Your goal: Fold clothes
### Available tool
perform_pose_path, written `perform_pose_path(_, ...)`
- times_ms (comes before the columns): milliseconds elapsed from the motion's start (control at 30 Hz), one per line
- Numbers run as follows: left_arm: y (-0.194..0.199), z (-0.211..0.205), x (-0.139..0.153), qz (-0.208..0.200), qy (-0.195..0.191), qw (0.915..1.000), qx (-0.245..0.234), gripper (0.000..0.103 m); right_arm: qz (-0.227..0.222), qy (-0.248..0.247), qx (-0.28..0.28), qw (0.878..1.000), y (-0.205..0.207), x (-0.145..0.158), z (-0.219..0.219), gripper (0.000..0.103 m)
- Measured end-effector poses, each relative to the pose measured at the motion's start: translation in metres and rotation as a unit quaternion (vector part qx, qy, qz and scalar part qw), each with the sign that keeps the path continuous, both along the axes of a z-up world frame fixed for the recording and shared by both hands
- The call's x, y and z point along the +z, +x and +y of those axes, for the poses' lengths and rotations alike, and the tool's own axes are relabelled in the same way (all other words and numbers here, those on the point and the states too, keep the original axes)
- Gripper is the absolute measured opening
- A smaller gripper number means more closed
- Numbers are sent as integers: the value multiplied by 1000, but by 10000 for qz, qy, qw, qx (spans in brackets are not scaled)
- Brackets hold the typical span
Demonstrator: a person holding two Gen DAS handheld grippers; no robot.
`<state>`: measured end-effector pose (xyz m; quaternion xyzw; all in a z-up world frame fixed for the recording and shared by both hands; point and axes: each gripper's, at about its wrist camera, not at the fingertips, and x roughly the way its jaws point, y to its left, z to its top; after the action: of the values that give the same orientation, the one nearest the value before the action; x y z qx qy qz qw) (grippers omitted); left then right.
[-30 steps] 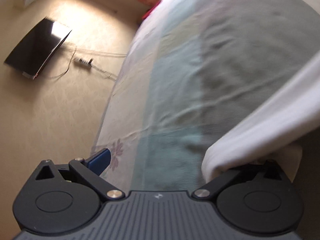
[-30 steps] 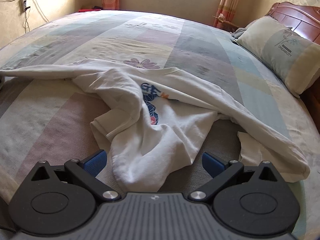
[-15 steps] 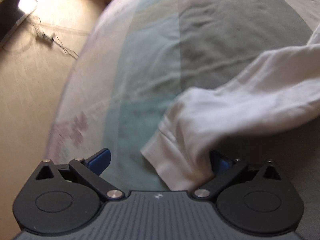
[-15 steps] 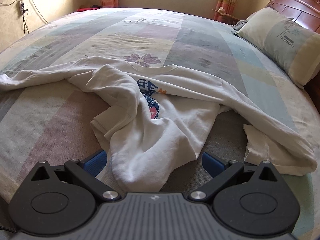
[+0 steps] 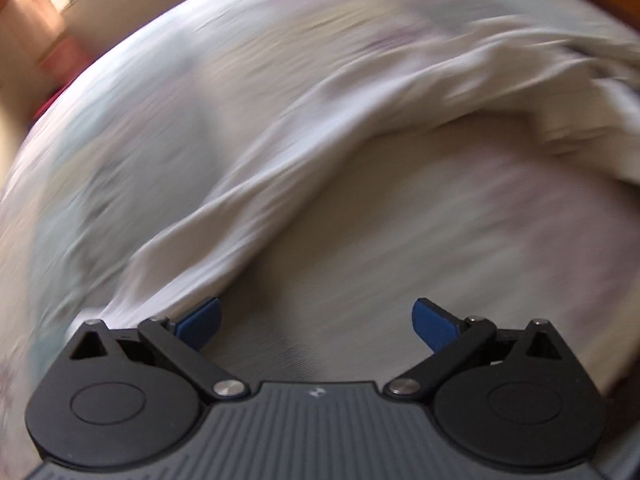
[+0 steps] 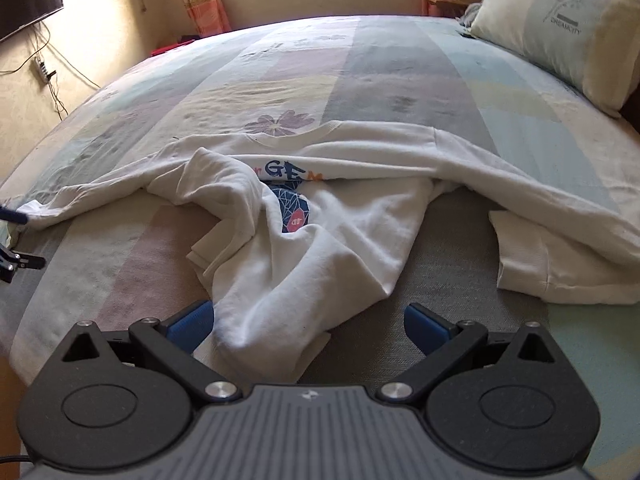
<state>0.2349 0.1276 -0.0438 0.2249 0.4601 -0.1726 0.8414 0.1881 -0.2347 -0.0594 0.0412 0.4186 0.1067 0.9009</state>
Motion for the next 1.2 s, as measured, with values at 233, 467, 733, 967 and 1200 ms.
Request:
perform_pose_path(233,-36,-102,33,-200,-897,9882,-1222,102,-44,-15,-373,9993,-3,-1,-30,103)
perform_pose_path(467,-58,-162,49,-184,-1496,9786,-1401,102,132,-294,-1866,9819,6,-24,-123,103)
perform_pose_path(733,-86,-213,48,-233,-1630,9721,-1670,102,262,-877,-3506,9320,38,-61,-237,103)
perform_pose_path(967,-97,-236,45,-184,-1656,9699,-1777,102,289,-1701,-3326,9272,60,-46,-303,103)
perform_pose_path(1200,-99,-244,44,-177,-1637,9701,-1783,102,-142,-2636,-3166,9111,81,-2,-323,103)
